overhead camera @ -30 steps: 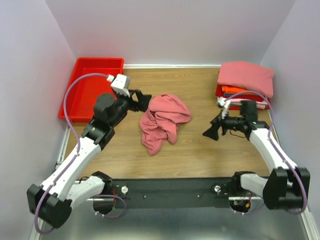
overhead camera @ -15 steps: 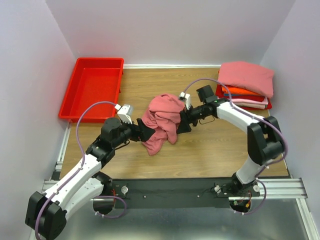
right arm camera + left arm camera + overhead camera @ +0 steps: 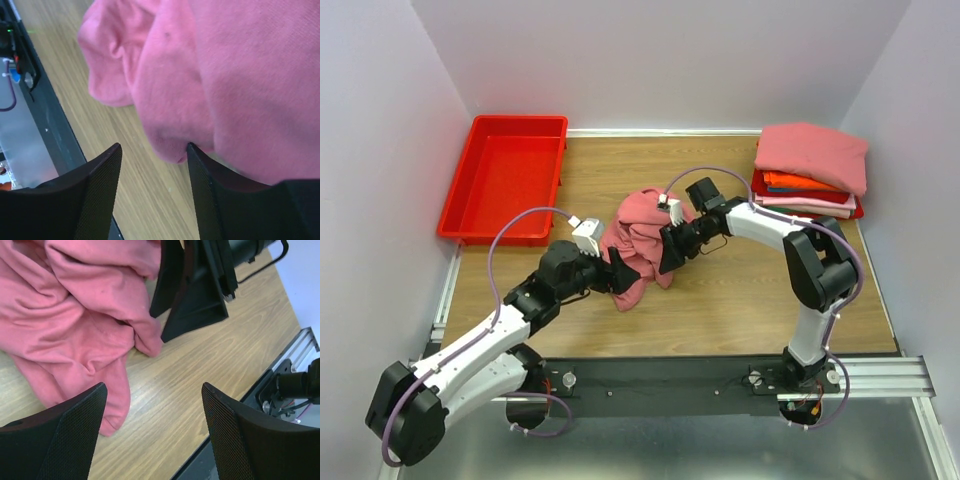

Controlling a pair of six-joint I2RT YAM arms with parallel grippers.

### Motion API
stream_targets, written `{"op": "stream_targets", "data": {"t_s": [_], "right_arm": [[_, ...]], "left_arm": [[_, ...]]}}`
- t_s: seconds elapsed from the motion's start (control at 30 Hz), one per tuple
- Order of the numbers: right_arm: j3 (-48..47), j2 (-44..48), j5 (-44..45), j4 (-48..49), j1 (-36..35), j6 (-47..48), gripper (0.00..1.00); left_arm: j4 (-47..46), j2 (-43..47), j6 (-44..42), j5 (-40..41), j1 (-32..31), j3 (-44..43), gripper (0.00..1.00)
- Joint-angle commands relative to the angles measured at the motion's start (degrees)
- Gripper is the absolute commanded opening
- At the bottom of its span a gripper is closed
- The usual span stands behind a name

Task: Fold and stack the t-shirts
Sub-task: Flatten the tshirt out

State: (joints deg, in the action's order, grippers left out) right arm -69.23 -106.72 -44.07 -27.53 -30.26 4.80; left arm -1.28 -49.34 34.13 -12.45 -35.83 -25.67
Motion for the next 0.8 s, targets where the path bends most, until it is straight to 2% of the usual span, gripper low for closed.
{"op": "stream_targets", "data": {"t_s": [0.0,0.1,0.23,0.27,0.33,0.37,0.63,0.77], "right_arm": [[-2.5,-2.3,3.4,0.3,-0.8,-2.0,0.58],[-2.8,-2.3,4.8,0.3,-0.7,-2.1,0.52],[-3.4,-2.3,7.6,0.3,-0.8,-1.8,0.3],[-3.7,-2.3,8.1,0.3,-0.8,-1.8,0.19],[-4.1,-2.0,9.3,0.2,-0.8,-1.5,0.05],[-4.2,-1.7,9.5,0.1,-0.8,-1.4,0.01],[-3.1,5.6,10.9,-1.0,0.1,2.3,0.0],[-2.3,8.1,11.6,-1.7,1.8,4.2,0.01]], "left_arm": [[1.2,-0.8,0.8,5.1,-2.6,-0.5,0.83],[1.2,-2.4,1.2,8.0,-4.9,-0.6,0.82],[3.4,-6.1,1.4,11.3,-7.8,-1.2,0.79],[3.6,-7.9,1.6,12.0,-8.5,-1.6,0.78],[4.0,-9.7,1.7,14.9,-10.3,-2.0,0.76],[4.1,-11.6,1.7,16.4,-10.8,-2.3,0.75],[7.5,-22.8,0.5,23.9,-16.3,-8.4,0.74],[9.4,-29.1,-0.5,28.3,-18.9,-12.8,0.7]]}}
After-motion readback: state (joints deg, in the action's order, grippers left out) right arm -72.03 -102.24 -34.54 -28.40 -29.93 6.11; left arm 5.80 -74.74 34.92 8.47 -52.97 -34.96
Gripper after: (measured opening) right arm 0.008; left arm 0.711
